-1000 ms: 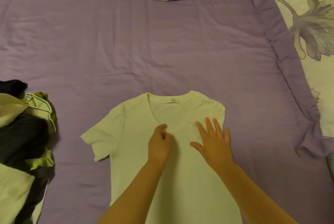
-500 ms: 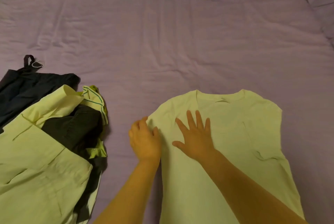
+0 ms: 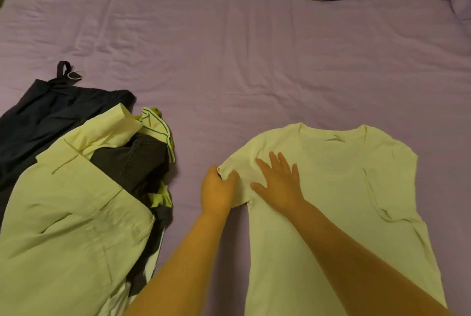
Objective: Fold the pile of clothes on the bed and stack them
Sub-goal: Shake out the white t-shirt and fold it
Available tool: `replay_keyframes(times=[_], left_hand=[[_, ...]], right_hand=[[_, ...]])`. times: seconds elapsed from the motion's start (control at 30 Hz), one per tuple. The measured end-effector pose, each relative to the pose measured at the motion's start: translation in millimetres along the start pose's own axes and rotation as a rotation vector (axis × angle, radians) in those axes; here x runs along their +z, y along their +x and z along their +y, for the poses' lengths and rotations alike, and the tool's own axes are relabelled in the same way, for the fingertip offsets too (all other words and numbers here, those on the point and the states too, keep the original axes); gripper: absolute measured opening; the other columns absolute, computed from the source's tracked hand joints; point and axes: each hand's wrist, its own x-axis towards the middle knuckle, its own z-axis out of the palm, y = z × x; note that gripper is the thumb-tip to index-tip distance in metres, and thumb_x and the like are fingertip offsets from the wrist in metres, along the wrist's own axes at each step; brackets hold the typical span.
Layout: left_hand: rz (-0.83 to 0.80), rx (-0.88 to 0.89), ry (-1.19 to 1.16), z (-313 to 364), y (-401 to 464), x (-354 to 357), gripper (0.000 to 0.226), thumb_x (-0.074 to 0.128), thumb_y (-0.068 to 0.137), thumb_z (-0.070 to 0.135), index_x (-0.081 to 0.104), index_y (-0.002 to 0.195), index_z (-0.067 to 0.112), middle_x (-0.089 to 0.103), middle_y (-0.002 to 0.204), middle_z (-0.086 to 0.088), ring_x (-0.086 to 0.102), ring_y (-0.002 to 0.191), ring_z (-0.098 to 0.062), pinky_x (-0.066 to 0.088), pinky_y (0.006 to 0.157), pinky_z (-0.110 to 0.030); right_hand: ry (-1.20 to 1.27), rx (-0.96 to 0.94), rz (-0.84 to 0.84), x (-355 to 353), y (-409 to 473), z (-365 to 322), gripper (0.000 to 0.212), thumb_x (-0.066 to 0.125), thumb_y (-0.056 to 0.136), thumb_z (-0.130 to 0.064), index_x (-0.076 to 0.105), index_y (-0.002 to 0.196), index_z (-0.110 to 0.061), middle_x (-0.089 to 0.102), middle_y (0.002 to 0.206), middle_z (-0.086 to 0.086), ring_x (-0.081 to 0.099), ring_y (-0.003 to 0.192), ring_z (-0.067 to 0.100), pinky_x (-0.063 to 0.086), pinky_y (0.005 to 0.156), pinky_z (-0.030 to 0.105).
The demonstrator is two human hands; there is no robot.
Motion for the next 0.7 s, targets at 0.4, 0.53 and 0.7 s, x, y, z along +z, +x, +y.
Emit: replay_keyframes(times=[0.4,0.53,0.7], left_hand=[[-0.284,-0.112,-0.356,36,-42,32,0.029,0.039,0.1,0.041,0.059,0.092,0.022,0.064,0.089,-0.005,0.062,0.084,-0.023,0.054,0.076,-0.039],[-0.164,0.357,0.119,-5,-49,32,0.023,0.047,0.098,0.014,0.063,0.108,0.027,0.061,0.107,-0.002,0.053,0.101,-0.021,0.048,0.08,-0.032],[-0.338,0.627,0.943,-35,-51,46,0.051,0.022,0.105,0.035,0.001,0.152,0.036,-0.016,0.159,0.003,-0.016,0.146,-0.029,-0.005,0.117,-0.049]], right_hand=[[1.061,0.337,0.167,-19,-41,11,0.057,0.059,0.092,-0.016,0.033,0.143,-0.011,0.046,0.141,0.007,0.051,0.123,0.021,0.049,0.09,0.025],[0.886,0.267,0.21,-15,-43,28,0.076,0.059,0.091,-0.008,0.013,0.151,-0.015,0.03,0.153,0.009,0.037,0.137,0.026,0.035,0.11,0.037],[0.192,0.063,0.165,0,-49,51,0.066,0.048,0.095,-0.043,0.013,0.15,-0.034,0.004,0.16,-0.001,0.009,0.146,0.022,0.019,0.115,0.033]])
